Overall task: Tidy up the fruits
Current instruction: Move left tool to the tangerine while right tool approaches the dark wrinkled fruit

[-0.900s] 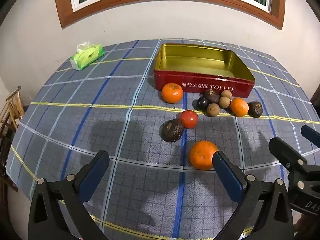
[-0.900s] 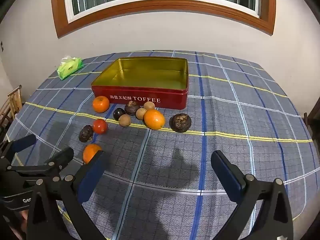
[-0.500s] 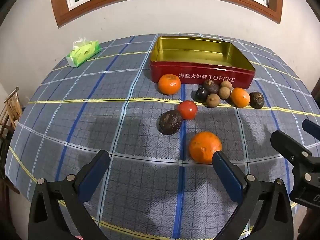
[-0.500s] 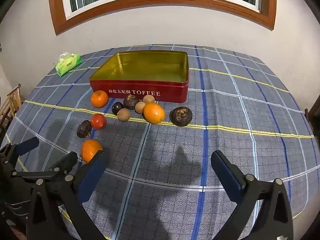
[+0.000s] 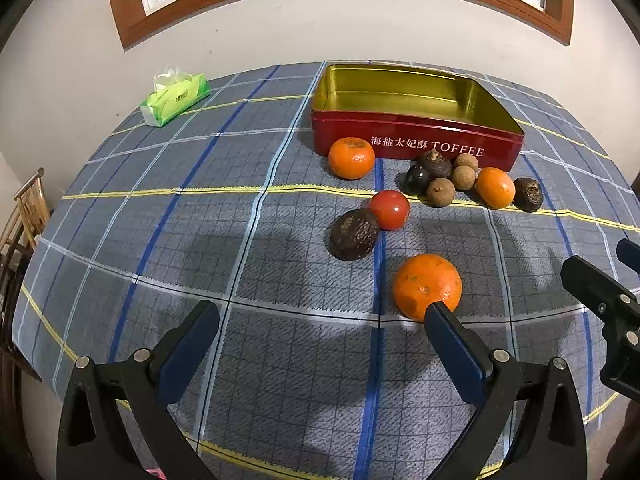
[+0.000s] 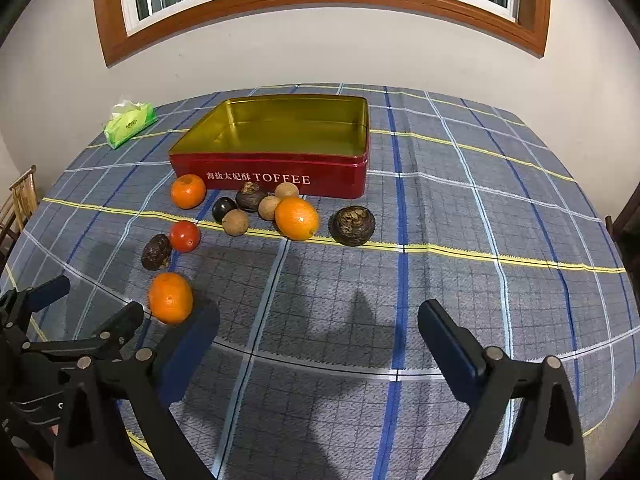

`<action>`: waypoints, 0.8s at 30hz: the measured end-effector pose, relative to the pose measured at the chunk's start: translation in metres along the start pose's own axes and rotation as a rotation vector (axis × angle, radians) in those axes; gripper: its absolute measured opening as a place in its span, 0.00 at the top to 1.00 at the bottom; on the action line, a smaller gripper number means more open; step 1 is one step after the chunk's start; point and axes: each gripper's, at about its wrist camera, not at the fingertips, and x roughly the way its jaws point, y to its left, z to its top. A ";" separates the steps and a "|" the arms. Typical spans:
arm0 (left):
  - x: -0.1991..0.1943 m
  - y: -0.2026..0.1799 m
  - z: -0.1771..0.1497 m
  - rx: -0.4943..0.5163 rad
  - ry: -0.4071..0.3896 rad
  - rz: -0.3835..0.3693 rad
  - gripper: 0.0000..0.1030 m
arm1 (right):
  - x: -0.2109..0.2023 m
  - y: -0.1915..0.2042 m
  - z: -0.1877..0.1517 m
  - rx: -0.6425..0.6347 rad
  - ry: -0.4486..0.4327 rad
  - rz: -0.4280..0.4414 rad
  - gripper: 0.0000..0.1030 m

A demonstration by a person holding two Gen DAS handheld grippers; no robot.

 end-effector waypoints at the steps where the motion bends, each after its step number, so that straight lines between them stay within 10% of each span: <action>1: 0.000 0.000 0.000 0.000 0.001 -0.001 0.01 | 0.001 -0.001 0.000 0.002 0.002 0.000 0.05; 24: 0.002 -0.015 -0.004 0.025 0.023 -0.051 0.07 | 0.006 -0.005 -0.005 0.012 0.025 0.032 0.14</action>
